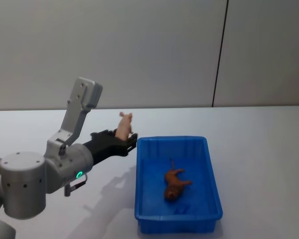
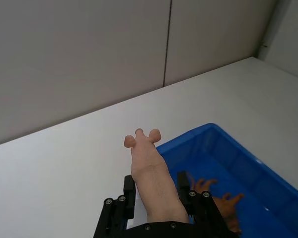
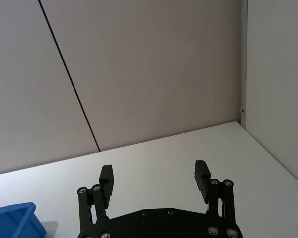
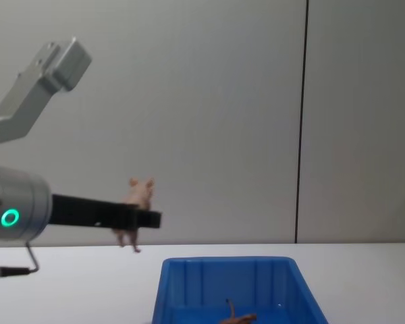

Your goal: Pick up the two dolls from the table and place them into the box.

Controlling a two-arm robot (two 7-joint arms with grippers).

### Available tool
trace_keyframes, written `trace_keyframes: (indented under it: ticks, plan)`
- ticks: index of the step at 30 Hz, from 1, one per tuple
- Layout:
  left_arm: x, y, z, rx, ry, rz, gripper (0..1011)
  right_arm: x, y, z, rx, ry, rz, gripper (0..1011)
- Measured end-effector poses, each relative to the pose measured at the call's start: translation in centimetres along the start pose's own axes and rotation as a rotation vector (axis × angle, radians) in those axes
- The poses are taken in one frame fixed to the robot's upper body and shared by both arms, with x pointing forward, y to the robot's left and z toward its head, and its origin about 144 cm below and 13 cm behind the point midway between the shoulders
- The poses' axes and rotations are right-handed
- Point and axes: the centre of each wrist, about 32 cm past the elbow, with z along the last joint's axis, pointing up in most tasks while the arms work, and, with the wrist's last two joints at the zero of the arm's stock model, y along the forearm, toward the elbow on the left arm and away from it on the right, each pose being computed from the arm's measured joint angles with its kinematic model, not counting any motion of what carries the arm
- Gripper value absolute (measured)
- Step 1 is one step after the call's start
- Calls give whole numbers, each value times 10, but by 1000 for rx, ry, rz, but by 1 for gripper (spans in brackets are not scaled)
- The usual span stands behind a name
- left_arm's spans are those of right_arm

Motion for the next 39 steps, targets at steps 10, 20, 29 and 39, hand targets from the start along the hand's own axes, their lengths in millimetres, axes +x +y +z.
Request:
trace_keyframes:
  ticks: [10,20,29,39]
  plan:
    - [-6,-9,13,-10,-12,-165,513,0,0,0,0,0,0,1001]
    - [-11,-29,14,73,-28,-271,513,0,0,0,0,0,0,1001]
    - [-14,-42,13,128,-36,-307,674,0,0,0,0,0,0,1001]
    - [-16,-48,13,153,-40,-322,954,0,0,0,0,0,0,1001]
